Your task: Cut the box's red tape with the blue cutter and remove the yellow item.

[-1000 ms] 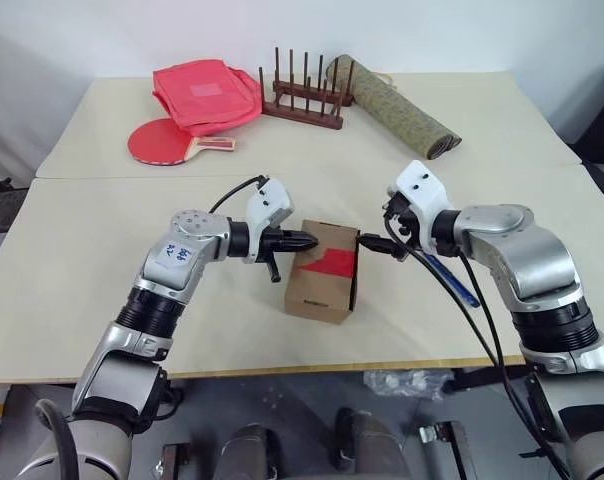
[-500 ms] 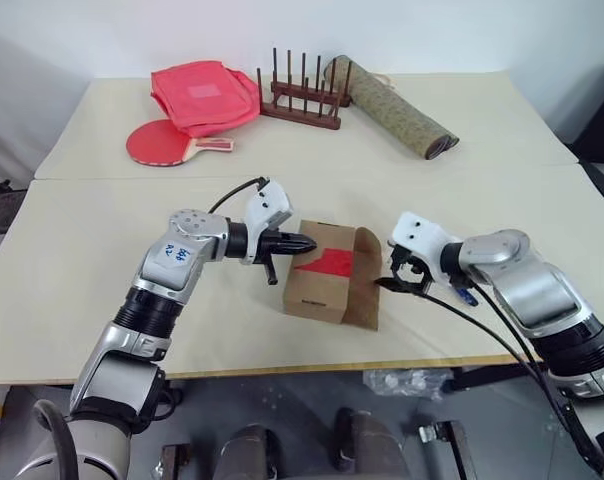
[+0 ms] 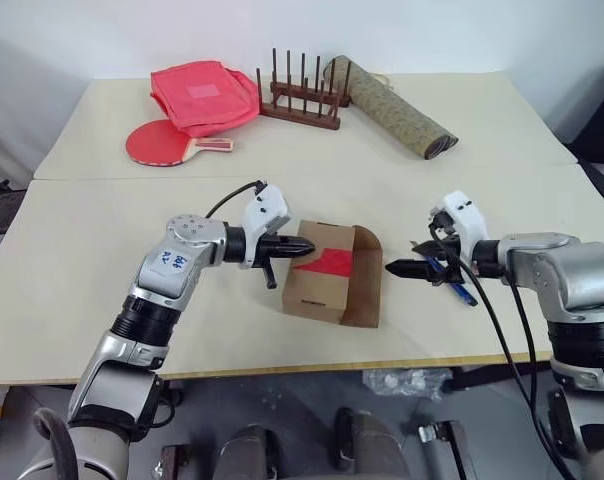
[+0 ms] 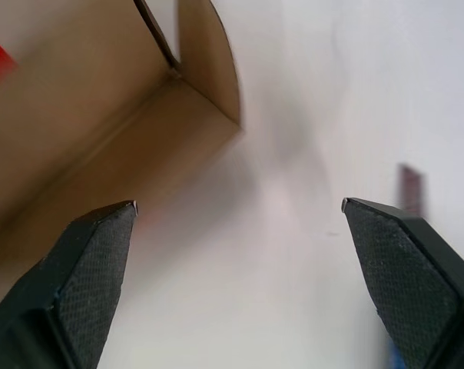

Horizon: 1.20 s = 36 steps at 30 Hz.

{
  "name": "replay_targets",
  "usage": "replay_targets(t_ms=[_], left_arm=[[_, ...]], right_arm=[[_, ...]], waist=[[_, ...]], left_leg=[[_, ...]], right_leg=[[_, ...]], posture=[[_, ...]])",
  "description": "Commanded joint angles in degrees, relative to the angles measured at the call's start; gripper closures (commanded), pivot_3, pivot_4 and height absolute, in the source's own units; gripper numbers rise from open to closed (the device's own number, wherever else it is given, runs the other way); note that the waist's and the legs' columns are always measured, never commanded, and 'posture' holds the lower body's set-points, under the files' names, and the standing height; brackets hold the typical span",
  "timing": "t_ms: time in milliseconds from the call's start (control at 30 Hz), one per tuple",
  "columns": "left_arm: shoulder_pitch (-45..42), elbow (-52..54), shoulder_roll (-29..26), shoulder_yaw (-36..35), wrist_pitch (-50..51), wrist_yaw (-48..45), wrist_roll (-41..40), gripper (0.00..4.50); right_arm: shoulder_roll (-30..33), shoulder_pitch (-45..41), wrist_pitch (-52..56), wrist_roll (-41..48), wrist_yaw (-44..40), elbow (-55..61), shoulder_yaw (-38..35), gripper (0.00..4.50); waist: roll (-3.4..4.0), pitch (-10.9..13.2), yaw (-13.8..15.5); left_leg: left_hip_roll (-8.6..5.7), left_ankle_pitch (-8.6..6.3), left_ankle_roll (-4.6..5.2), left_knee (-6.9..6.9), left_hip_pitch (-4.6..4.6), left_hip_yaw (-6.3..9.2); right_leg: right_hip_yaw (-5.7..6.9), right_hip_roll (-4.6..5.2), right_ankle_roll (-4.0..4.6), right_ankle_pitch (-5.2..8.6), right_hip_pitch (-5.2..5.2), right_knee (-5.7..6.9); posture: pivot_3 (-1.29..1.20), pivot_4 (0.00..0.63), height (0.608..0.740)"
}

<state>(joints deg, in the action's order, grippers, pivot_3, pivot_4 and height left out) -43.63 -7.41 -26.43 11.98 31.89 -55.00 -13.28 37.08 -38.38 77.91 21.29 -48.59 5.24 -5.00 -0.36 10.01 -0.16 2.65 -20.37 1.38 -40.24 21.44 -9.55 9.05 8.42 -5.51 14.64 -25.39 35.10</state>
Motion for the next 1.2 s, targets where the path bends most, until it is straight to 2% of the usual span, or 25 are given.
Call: replay_targets(t_ms=[33,467,567,600,933,1100,1200], left_arm=[[0.64,1.25,-0.41,0.3,0.2,-0.53,0.17,4.5],[-0.77,-0.52,-0.46,0.65,-0.9,-1.46,0.99,4.5],[-0.79,-0.48,-0.5,0.63,-0.91,-1.42,1.06,4.5],[-0.8,-0.46,-0.53,0.59,-0.91,-1.38,1.08,4.5],[-0.54,-0.59,-0.9,0.23,-0.86,-1.39,0.99,4.5],[-0.41,-0.67,-0.76,0.09,-1.21,-1.12,1.04,4.5],[0.08,-0.26,-0.26,-0.32,-1.72,-0.47,1.02,4.5]], right_arm=[[-3.51,-2.71,5.35,4.27,1.59,-4.89,-4.98,0.04],[-13.05,-8.93,-0.13,5.42,7.08,-22.48,-4.51,0.04],[-13.36,-9.46,0.55,6.57,7.57,-21.54,-5.13,0.61],[-13.28,-9.53,1.26,6.94,8.07,-20.78,-5.4,0.92],[-14.41,-11.32,10.81,8.84,16.23,-10.81,-10.1,4.36],[-13.91,-13.48,14.59,11.63,20.68,-4.9,-10.46,4.44],[-9.68,-14.07,14.59,18.35,23.69,-1.45,-7.94,4.44]], waist=[[0.0,0.0,-0.06],[0.0,-0.01,-0.71],[0.0,-0.01,-1.46],[0.0,-0.01,-1.5],[0.0,-0.01,-1.48],[0.01,0.0,-1.4],[0.01,0.0,-1.24]], left_leg=[[0.0,0.0,0.0,0.0,0.0,-0.01],[-0.02,0.01,-0.01,0.0,-0.08,-0.29],[0.0,0.01,-0.02,0.0,-0.18,-0.27],[0.0,0.02,-0.02,0.0,-0.18,-0.26],[0.01,0.02,-0.03,0.04,-0.17,-0.21],[0.03,0.02,-0.03,0.04,-0.14,-0.2],[0.02,0.02,-0.02,0.05,-0.12,-0.17]], right_leg=[[-0.01,0.0,0.0,0.0,0.0,0.0],[-0.07,0.0,0.0,0.0,0.01,0.1],[-0.15,0.0,0.0,0.0,0.01,0.23],[-0.15,0.0,0.0,0.0,0.0,0.24],[-0.19,0.01,0.02,0.01,-0.04,0.24],[-0.2,0.03,0.02,0.01,-0.08,0.24],[-0.18,0.09,0.02,0.01,-0.08,0.23]], posture=[[0.0,0.15,0.74],[0.0,0.15,0.74],[0.0,0.15,0.74],[0.0,0.15,0.74],[0.0,0.15,0.74],[0.0,0.15,0.74],[0.0,0.15,0.74]])
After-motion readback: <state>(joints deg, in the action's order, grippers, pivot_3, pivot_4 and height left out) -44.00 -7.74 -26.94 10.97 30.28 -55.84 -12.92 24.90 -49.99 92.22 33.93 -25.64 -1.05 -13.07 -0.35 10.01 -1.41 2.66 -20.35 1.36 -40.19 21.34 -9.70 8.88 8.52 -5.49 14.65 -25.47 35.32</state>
